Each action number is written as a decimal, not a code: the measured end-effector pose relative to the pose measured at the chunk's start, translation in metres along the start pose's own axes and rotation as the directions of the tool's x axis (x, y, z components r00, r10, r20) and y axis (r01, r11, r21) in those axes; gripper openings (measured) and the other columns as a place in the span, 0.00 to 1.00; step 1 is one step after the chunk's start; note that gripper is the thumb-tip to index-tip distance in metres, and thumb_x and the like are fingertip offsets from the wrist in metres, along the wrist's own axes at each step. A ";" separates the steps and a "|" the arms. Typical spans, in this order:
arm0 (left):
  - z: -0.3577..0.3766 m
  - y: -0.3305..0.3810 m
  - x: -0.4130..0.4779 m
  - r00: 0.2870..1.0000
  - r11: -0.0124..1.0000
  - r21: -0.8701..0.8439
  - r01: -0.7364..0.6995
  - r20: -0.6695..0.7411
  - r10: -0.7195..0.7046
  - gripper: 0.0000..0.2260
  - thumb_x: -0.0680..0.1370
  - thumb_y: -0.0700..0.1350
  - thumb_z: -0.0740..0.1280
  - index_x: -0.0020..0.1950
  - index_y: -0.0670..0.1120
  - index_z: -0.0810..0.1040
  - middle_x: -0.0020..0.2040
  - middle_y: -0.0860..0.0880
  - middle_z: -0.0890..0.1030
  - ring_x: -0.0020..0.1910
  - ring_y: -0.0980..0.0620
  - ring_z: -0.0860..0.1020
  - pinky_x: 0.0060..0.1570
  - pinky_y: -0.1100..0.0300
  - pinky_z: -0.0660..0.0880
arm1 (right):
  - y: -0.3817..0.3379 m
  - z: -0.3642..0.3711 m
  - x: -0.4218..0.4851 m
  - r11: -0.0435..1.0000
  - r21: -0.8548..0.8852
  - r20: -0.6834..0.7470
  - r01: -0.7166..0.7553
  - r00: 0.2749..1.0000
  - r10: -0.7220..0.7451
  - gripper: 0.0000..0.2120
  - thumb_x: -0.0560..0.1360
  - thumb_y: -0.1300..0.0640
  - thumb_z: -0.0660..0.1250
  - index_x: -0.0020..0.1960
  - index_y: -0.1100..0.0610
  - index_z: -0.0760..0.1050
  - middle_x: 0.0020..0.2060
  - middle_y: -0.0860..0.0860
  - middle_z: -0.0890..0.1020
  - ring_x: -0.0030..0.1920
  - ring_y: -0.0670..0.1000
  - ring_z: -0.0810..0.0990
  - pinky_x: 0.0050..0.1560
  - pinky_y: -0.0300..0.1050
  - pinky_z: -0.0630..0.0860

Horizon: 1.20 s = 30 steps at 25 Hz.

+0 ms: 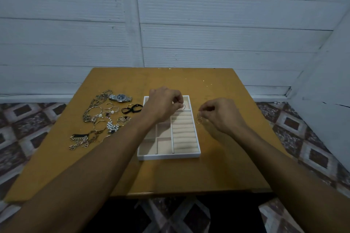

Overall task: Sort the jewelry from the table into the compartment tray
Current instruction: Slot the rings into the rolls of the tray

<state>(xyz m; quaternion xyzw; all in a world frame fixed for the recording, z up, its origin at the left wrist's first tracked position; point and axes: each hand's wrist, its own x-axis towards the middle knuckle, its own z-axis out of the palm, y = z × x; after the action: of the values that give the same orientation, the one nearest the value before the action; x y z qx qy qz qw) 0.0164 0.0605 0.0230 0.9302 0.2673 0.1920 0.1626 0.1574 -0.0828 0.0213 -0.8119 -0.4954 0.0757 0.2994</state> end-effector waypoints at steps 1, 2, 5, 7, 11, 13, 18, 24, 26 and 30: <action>-0.001 -0.005 -0.003 1.000 1.000 0.007 0.008 0.005 -0.008 0.03 0.76 0.50 0.69 0.47 0.51 0.80 0.44 0.56 0.81 0.51 0.52 0.73 0.55 0.51 0.67 | -0.004 0.002 0.003 1.000 -0.002 0.011 0.011 1.000 -0.011 0.06 0.74 0.58 0.71 0.49 0.54 0.85 0.43 0.48 0.85 0.41 0.44 0.80 0.41 0.35 0.74; -0.001 -0.010 -0.005 1.000 1.000 0.018 0.014 0.010 -0.015 0.03 0.76 0.50 0.69 0.47 0.52 0.80 0.44 0.56 0.81 0.52 0.52 0.73 0.56 0.51 0.67 | -0.007 0.004 0.006 1.000 0.003 0.023 0.014 1.000 -0.014 0.06 0.74 0.58 0.71 0.49 0.54 0.85 0.43 0.48 0.85 0.40 0.45 0.81 0.40 0.35 0.74; 0.004 -0.017 -0.009 0.999 0.997 0.066 0.034 0.032 -0.036 0.04 0.75 0.51 0.69 0.47 0.53 0.80 0.44 0.56 0.82 0.53 0.52 0.72 0.56 0.51 0.63 | -0.012 0.010 0.014 0.999 -0.034 0.046 0.022 0.999 -0.020 0.07 0.74 0.56 0.70 0.50 0.53 0.84 0.44 0.49 0.86 0.41 0.48 0.82 0.43 0.42 0.77; 0.009 -0.019 -0.011 0.999 0.996 0.080 0.041 0.032 -0.043 0.03 0.75 0.51 0.69 0.46 0.53 0.80 0.44 0.56 0.82 0.54 0.52 0.72 0.55 0.52 0.60 | -0.014 0.015 0.016 0.997 -0.072 0.040 0.036 0.999 -0.033 0.07 0.74 0.55 0.69 0.50 0.52 0.84 0.45 0.49 0.85 0.43 0.50 0.82 0.46 0.47 0.79; 0.014 -0.020 -0.013 0.999 0.996 0.081 0.035 0.021 -0.036 0.04 0.75 0.51 0.69 0.45 0.52 0.81 0.43 0.55 0.82 0.53 0.52 0.72 0.54 0.53 0.60 | -0.015 0.023 0.018 0.994 -0.109 0.040 0.031 0.999 -0.027 0.07 0.74 0.54 0.68 0.48 0.50 0.84 0.45 0.49 0.85 0.44 0.52 0.81 0.46 0.50 0.79; 0.015 -0.020 -0.013 0.999 0.996 0.091 0.025 0.018 -0.027 0.04 0.75 0.51 0.69 0.45 0.52 0.81 0.43 0.55 0.82 0.53 0.52 0.72 0.54 0.52 0.60 | -0.014 0.025 0.019 0.992 -0.123 0.044 0.023 0.999 -0.018 0.07 0.73 0.54 0.68 0.48 0.49 0.83 0.45 0.49 0.85 0.45 0.52 0.81 0.46 0.51 0.80; 0.018 -0.018 -0.017 1.000 0.994 0.108 -0.016 0.006 0.015 0.04 0.76 0.48 0.68 0.47 0.51 0.82 0.44 0.54 0.82 0.54 0.51 0.73 0.56 0.51 0.64 | -0.013 0.028 0.020 0.992 -0.124 0.048 0.016 0.999 -0.010 0.06 0.73 0.52 0.69 0.47 0.48 0.84 0.45 0.46 0.85 0.45 0.50 0.81 0.44 0.49 0.79; 0.014 -0.018 -0.021 0.996 0.981 0.176 -0.078 0.051 0.070 0.09 0.78 0.47 0.66 0.55 0.52 0.83 0.50 0.52 0.83 0.58 0.50 0.71 0.56 0.52 0.64 | -0.011 0.034 0.020 0.990 -0.132 0.021 0.052 0.999 -0.050 0.07 0.74 0.53 0.69 0.49 0.50 0.84 0.45 0.47 0.85 0.43 0.48 0.80 0.39 0.41 0.73; 0.013 -0.021 -0.025 0.991 0.966 0.222 -0.131 0.058 0.122 0.10 0.78 0.46 0.67 0.58 0.53 0.82 0.52 0.54 0.82 0.59 0.50 0.71 0.54 0.51 0.66 | -0.010 0.036 0.020 0.989 -0.138 0.011 0.047 0.999 -0.046 0.07 0.74 0.53 0.69 0.49 0.50 0.84 0.45 0.47 0.85 0.43 0.47 0.80 0.38 0.40 0.71; 0.014 -0.027 -0.029 0.979 0.927 0.315 -0.203 0.096 0.182 0.15 0.76 0.42 0.66 0.61 0.55 0.80 0.60 0.55 0.80 0.60 0.49 0.71 0.53 0.52 0.68 | -0.012 0.039 0.021 0.991 -0.130 0.002 0.022 1.000 -0.022 0.06 0.74 0.53 0.69 0.49 0.50 0.84 0.41 0.47 0.86 0.39 0.45 0.79 0.39 0.42 0.75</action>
<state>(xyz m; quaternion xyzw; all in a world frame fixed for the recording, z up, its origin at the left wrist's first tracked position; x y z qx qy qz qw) -0.0123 0.0629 -0.0078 0.9717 0.1971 0.1302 -0.0027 0.1423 -0.0454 0.0001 -0.8241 -0.5083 0.0403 0.2465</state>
